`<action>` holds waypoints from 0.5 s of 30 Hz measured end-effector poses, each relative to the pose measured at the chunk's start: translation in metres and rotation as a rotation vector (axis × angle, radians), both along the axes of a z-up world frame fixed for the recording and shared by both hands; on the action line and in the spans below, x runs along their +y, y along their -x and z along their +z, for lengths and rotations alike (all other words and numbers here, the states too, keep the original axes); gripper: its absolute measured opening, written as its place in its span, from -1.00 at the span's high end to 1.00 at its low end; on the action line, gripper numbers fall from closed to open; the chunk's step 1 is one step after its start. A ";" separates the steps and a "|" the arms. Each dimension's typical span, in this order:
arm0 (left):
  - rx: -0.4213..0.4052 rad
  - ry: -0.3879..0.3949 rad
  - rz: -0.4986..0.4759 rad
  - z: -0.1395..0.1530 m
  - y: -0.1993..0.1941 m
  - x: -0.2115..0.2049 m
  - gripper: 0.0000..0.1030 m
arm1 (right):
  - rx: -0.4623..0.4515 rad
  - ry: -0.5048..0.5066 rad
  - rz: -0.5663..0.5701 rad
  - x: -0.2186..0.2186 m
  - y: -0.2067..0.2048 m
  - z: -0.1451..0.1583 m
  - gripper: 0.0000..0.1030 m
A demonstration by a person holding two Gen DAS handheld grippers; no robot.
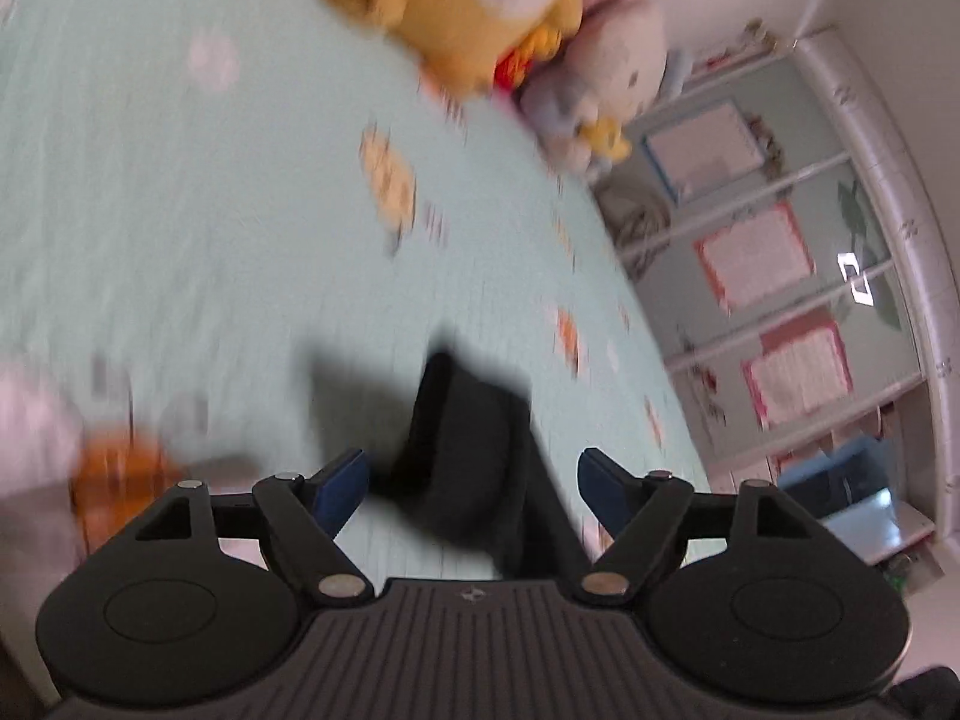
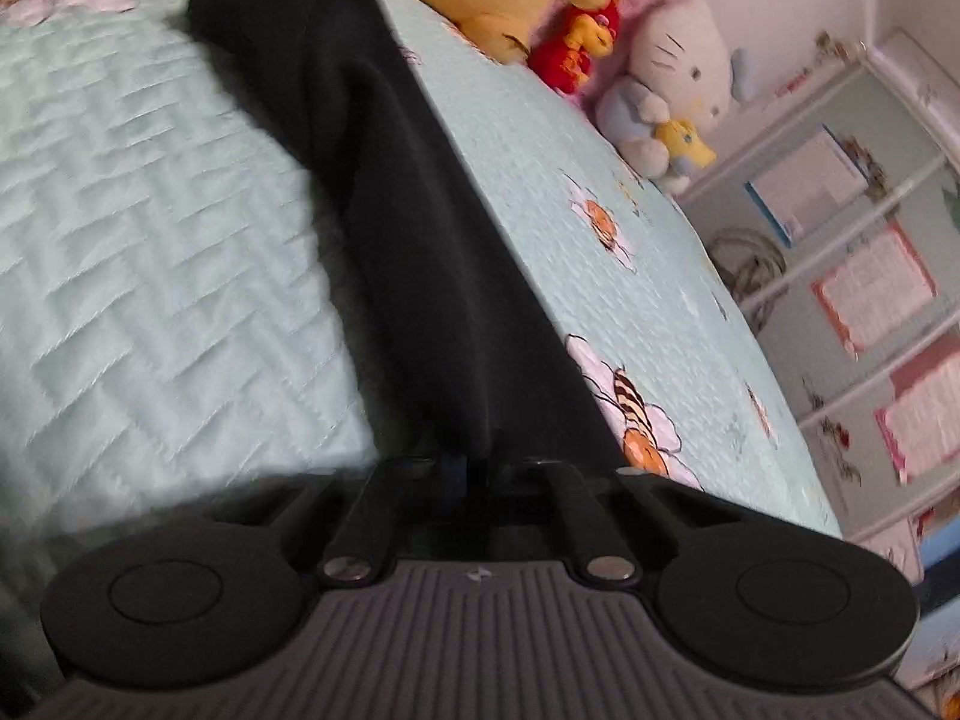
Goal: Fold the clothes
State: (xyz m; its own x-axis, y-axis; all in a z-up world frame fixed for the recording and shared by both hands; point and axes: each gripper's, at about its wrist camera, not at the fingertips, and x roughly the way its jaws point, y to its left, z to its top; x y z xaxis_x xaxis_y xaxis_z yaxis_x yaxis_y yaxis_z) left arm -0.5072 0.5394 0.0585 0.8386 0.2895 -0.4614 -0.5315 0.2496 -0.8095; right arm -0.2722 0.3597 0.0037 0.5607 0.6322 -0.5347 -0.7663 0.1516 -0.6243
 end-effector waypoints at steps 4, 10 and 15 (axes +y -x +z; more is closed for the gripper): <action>0.014 0.039 0.023 -0.015 -0.013 -0.006 -0.55 | 0.154 -0.098 -0.077 -0.016 -0.013 0.032 0.93; 0.002 0.087 0.082 -0.023 -0.022 0.008 -0.55 | 0.279 -0.166 -0.142 -0.031 -0.023 0.051 0.92; 0.018 -0.021 -0.044 -0.011 -0.055 0.030 0.78 | 0.273 -0.228 -0.202 -0.033 -0.029 0.059 0.93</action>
